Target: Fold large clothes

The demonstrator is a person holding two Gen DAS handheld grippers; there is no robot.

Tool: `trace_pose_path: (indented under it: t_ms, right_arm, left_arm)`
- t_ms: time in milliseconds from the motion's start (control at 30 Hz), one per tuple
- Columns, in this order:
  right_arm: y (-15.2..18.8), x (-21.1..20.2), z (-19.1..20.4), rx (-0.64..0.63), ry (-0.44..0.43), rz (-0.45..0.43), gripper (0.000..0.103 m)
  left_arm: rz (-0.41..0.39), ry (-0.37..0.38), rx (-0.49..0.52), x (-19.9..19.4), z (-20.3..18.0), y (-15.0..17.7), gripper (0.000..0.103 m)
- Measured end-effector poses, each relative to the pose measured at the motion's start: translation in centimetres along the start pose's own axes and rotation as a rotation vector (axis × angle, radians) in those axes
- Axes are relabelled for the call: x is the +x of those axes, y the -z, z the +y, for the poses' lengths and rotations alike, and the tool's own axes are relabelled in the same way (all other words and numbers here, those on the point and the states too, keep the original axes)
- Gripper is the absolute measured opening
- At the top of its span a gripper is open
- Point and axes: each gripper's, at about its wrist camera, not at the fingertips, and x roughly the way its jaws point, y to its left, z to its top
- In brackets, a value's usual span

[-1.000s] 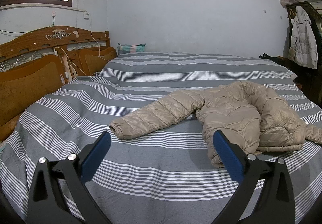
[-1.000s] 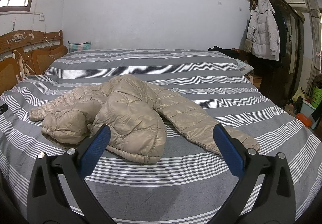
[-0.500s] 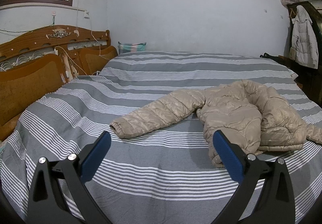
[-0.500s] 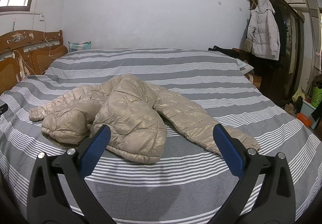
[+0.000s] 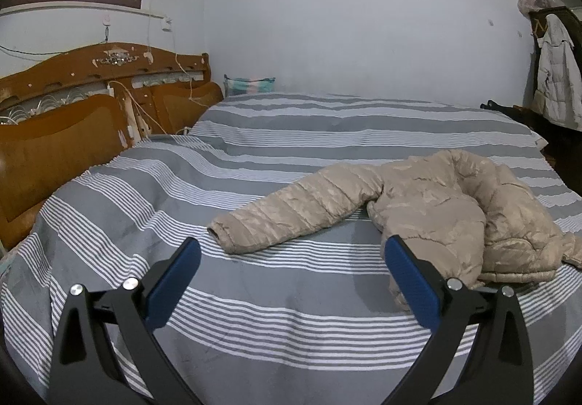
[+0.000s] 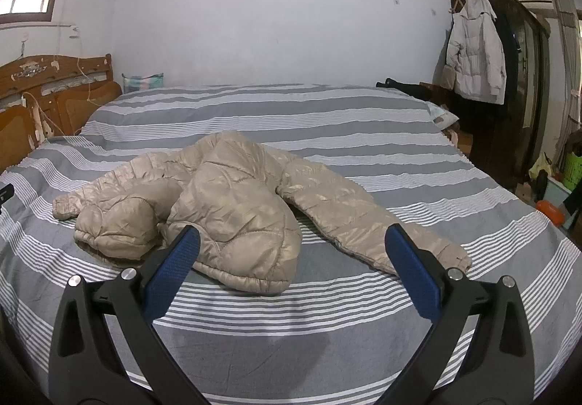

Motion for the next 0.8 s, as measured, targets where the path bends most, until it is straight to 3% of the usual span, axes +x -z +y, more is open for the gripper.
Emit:
trace_pose_path:
  t_ms: [167, 233, 367, 533, 700, 800]
  right_arm:
    - [0.0, 1.2, -0.3, 0.027, -0.002, 0.021, 0.100]
    - [0.1, 2.0, -0.8, 0.051, -0.006, 0.037, 0.100]
    - [0.0, 3.6, -1.4, 0.073, -0.012, 0.064, 0.100]
    - [0.0, 7.1, -1.6, 0.027, 0.009, 0.110, 0.100]
    - [0.3, 11.9, -2.2, -0.013, 0.026, 0.179, 0.100]
    - [0.8, 14.6, -2.7, -0.032, 0.038, 0.222, 0.100]
  left_arm:
    - [0.032, -0.067, 0.025, 2.1, 0.3, -0.5, 0.101]
    - [0.048, -0.131, 0.063, 3.7, 0.5, -0.7, 0.101]
    - [0.094, -0.191, 0.139, 7.7, 0.7, -0.7, 0.101]
    - [0.230, -0.224, 0.185, 14.0, 1.5, 0.3, 0.101]
    - [0.336, -0.268, 0.316, 20.3, 1.8, 2.8, 0.101]
    - [0.408, -0.297, 0.312, 23.4, 3.3, 4.2, 0.101]
